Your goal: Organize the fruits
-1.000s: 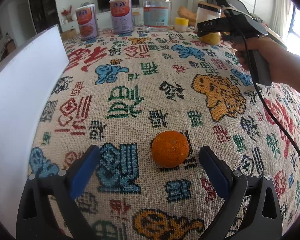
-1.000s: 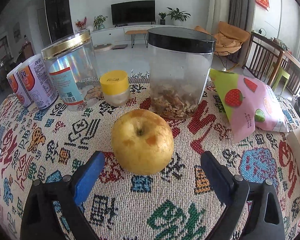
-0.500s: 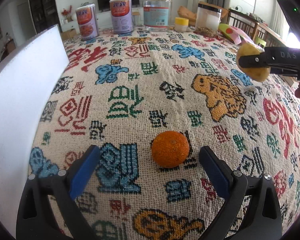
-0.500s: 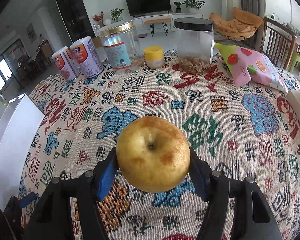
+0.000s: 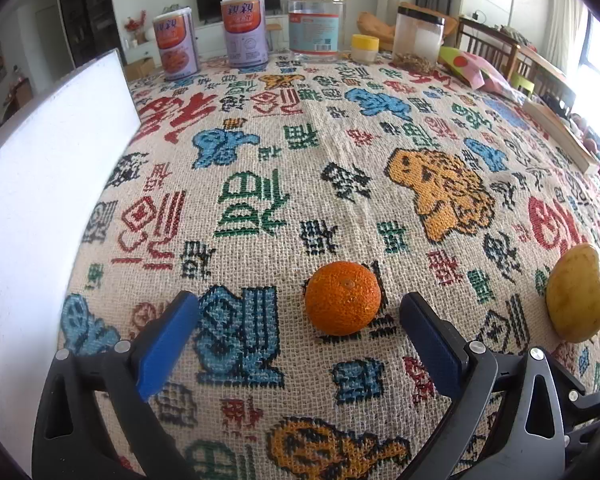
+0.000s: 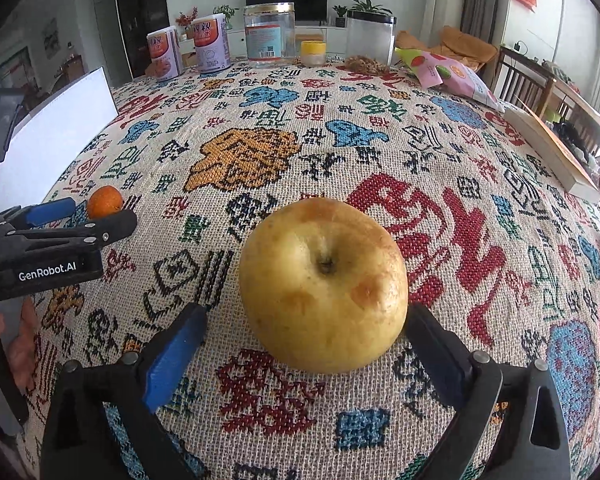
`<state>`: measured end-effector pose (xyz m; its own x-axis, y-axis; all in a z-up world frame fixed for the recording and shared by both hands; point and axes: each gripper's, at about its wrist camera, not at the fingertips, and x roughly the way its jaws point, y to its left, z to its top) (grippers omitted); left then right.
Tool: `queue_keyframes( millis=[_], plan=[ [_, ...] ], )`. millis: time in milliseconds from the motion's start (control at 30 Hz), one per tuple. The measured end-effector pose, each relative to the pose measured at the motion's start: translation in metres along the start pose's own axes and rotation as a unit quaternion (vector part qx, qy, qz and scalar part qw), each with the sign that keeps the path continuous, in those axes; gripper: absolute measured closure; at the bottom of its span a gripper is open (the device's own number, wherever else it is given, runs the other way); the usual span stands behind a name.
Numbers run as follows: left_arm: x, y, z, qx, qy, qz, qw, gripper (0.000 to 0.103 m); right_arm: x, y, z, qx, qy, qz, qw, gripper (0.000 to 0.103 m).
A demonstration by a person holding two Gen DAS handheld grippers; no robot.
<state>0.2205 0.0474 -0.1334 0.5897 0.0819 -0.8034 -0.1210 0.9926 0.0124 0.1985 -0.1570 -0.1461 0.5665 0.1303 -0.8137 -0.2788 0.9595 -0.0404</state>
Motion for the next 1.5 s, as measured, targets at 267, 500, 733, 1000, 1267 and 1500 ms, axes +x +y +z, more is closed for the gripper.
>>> queue_keyframes(
  millis=[267,500,733,1000,1267,1500],
  plan=[
    [0.0000,-0.0003,-0.0001,0.000,0.000,0.000,1.0000,0.001,0.0004,-0.0074,0.0003,0.018,0.002,0.007,1.000,0.000],
    [0.0001,-0.0001,0.0000,0.000,0.000,0.000,1.0000,0.001,0.0005,-0.0076,0.0003,0.018,0.002,0.007,1.000,0.000],
    [0.0001,0.0000,0.0000,0.000,0.000,0.000,1.0000,0.001,0.0006,-0.0077,0.0003,0.018,0.002,0.007,1.000,0.000],
    [0.0001,0.0001,-0.0002,-0.001,0.000,0.000,1.0000,0.001,0.0005,-0.0077,0.0004,0.018,0.002,0.007,1.000,0.000],
    [0.0001,0.0000,0.0000,-0.001,0.000,0.000,1.0000,0.001,0.0006,-0.0078,0.0004,0.018,0.002,0.007,1.000,0.000],
    [0.0001,0.0002,-0.0002,-0.001,0.000,0.000,1.0000,0.001,0.0005,-0.0079,0.0005,0.018,0.002,0.007,1.000,0.000]
  ],
)
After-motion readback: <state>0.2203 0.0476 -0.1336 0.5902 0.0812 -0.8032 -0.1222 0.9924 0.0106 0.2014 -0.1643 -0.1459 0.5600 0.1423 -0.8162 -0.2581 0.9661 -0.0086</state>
